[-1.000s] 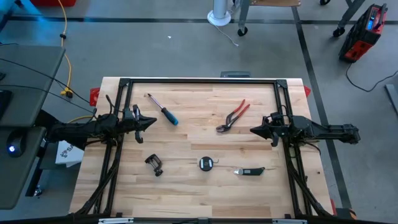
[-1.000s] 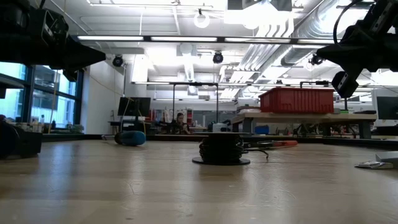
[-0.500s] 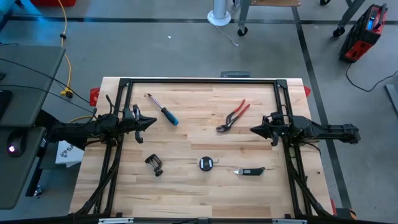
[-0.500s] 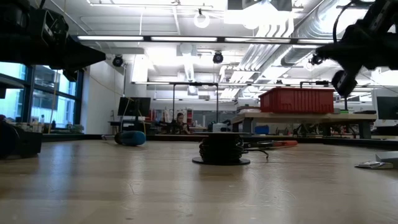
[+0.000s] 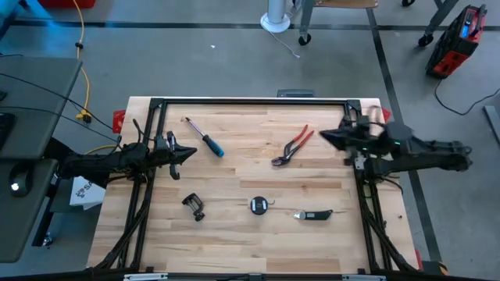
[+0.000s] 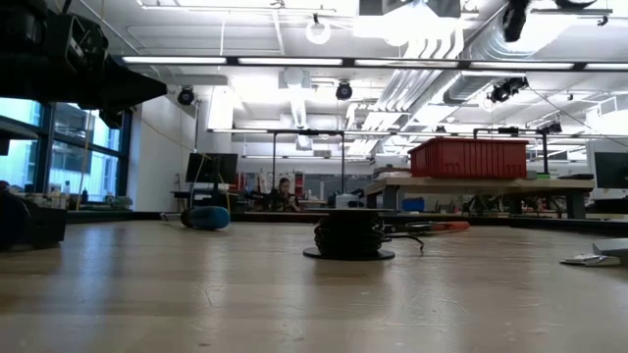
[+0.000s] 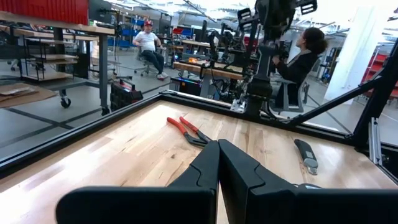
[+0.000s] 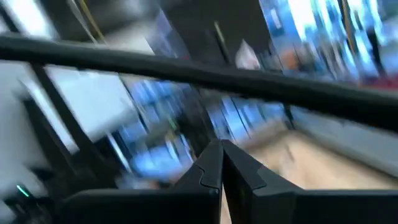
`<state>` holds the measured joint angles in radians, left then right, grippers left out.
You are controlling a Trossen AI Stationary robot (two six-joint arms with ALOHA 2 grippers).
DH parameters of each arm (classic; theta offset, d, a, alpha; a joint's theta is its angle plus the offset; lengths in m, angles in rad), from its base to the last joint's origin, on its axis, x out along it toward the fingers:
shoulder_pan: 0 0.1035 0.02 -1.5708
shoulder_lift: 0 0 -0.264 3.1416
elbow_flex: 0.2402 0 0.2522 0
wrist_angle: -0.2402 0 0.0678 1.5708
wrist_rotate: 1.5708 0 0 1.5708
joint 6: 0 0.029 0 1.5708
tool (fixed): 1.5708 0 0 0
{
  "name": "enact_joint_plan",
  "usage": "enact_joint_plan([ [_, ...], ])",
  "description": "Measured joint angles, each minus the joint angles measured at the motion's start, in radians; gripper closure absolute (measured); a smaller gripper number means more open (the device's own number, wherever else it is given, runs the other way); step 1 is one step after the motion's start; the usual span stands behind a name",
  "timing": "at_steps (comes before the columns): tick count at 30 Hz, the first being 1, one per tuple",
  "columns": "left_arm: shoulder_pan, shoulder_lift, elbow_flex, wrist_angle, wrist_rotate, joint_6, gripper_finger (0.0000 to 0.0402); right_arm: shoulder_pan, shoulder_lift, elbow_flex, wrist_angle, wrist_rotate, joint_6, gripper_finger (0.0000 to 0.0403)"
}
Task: Coil cords
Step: Uncoil the black wire from the black spool
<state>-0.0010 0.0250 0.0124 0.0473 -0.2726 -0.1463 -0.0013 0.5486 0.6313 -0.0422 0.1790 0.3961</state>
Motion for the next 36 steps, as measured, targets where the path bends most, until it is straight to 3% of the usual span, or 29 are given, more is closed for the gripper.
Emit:
enact_joint_plan([
  [7,0.0,0.0,0.0,0.0,0.0,0.0,0.04,0.0,0.281,0.255,-0.104,0.035,0.125,0.0402],
  [13,0.0,0.002,-0.001,0.058,0.002,0.007,0.04,-0.001,0.392,0.45,-0.314,0.193,0.152,0.0402],
  [16,0.0,0.002,-0.001,0.168,0.026,-0.183,0.04,-0.001,0.418,0.512,-0.411,0.214,0.216,0.0402],
  [18,0.006,0.01,-0.001,0.238,-0.012,-0.29,0.04,-0.001,0.426,0.537,-0.452,0.209,0.265,0.0402],
  [22,0.02,0.048,0.01,0.359,-0.013,-0.436,0.04,-0.001,0.426,0.553,-0.512,0.157,0.312,0.0402],
  [26,0.02,0.225,0.155,0.235,0.15,-0.555,0.0401,-0.002,0.425,0.553,-0.614,0.147,0.321,0.0402],
  [30,0.019,0.549,0.413,0.048,0.252,-0.462,0.04,-0.037,0.426,0.553,-0.731,0.13,0.294,0.0402],
  [33,0.016,0.798,0.586,-0.073,0.357,-0.458,0.0395,-0.07,0.427,0.553,-0.799,0.044,0.217,0.0402],
  [36,-0.013,0.995,0.66,-0.043,0.46,-0.596,0.0376,-0.092,0.426,0.551,-0.868,-0.05,0.144,0.0402],
])
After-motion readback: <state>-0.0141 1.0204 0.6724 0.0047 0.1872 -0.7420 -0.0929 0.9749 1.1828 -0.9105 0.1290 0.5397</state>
